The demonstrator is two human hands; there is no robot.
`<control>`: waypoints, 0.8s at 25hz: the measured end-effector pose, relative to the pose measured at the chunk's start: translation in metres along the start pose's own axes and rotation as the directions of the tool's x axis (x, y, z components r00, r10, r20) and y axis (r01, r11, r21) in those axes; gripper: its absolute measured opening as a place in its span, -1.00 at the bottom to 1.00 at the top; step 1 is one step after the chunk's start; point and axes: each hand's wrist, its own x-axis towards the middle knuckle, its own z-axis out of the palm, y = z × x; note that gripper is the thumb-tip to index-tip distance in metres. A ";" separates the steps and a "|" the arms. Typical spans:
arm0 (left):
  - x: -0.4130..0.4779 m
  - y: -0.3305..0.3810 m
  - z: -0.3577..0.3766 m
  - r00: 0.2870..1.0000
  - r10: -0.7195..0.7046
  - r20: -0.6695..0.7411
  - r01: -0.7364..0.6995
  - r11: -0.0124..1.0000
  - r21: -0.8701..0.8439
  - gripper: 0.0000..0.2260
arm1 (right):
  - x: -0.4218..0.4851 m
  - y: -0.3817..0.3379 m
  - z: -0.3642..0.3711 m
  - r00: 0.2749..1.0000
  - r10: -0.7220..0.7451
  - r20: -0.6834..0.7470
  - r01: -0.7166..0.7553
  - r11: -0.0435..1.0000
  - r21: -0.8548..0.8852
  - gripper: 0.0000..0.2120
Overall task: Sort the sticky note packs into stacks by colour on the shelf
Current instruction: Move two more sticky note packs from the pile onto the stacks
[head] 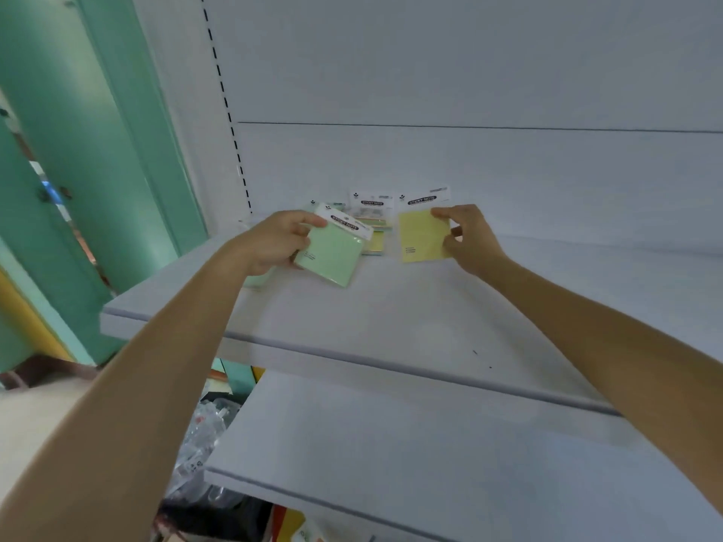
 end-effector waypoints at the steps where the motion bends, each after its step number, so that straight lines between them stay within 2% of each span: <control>1: 0.003 -0.001 0.009 0.999 0.033 -0.036 -0.035 0.999 -0.039 -0.62 | -0.007 0.002 -0.006 1.000 0.021 -0.005 -0.021 1.000 0.000 -0.51; 6: 0.022 0.004 0.067 0.977 0.155 -0.144 -0.178 0.970 -0.163 -0.61 | -0.048 0.022 -0.051 0.976 0.172 -0.133 -0.163 0.984 0.079 -0.47; 12: 0.026 0.049 0.168 0.966 0.249 -0.077 -0.259 0.946 -0.197 -0.61 | -0.113 0.069 -0.140 0.905 0.312 -0.290 -0.291 0.950 0.113 -0.45; 20: -0.006 0.136 0.351 0.964 0.265 -0.035 -0.262 0.910 -0.320 -0.61 | -0.199 0.149 -0.290 0.841 0.391 -0.373 -0.347 0.920 0.182 -0.44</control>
